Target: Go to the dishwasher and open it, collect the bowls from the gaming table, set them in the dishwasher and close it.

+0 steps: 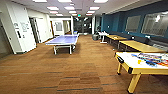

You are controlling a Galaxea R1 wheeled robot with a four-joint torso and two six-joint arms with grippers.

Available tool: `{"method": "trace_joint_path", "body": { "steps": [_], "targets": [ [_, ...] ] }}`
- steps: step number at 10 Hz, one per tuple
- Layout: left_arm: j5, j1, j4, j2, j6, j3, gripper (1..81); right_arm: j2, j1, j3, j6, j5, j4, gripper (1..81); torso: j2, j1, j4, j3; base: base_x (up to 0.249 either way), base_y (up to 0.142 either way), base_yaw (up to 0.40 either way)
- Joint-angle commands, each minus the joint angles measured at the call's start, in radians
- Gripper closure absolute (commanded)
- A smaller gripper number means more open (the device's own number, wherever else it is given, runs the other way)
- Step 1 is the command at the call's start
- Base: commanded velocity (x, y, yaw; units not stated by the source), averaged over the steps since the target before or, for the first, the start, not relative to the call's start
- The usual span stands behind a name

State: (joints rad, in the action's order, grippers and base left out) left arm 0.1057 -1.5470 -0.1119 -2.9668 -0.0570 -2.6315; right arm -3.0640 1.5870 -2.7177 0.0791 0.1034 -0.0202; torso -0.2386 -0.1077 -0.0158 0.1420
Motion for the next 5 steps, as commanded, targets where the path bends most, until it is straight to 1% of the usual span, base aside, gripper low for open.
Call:
{"method": "trace_joint_path", "body": {
  "steps": [1,5],
  "targets": [
    [-0.043,0.057,-0.011,0.004,0.000,0.002,1.0,-0.005,-0.054,0.004,0.002,-0.050,-0.004,1.0,0.000,0.000,0.000,0.000,0.000,0.000,0.000],
    [-0.043,0.057,-0.011,0.004,0.000,0.004,1.0,-0.006,-0.054,0.004,0.002,-0.050,-0.004,1.0,0.000,0.000,0.000,0.000,0.000,0.000,0.000]
  ]
}}
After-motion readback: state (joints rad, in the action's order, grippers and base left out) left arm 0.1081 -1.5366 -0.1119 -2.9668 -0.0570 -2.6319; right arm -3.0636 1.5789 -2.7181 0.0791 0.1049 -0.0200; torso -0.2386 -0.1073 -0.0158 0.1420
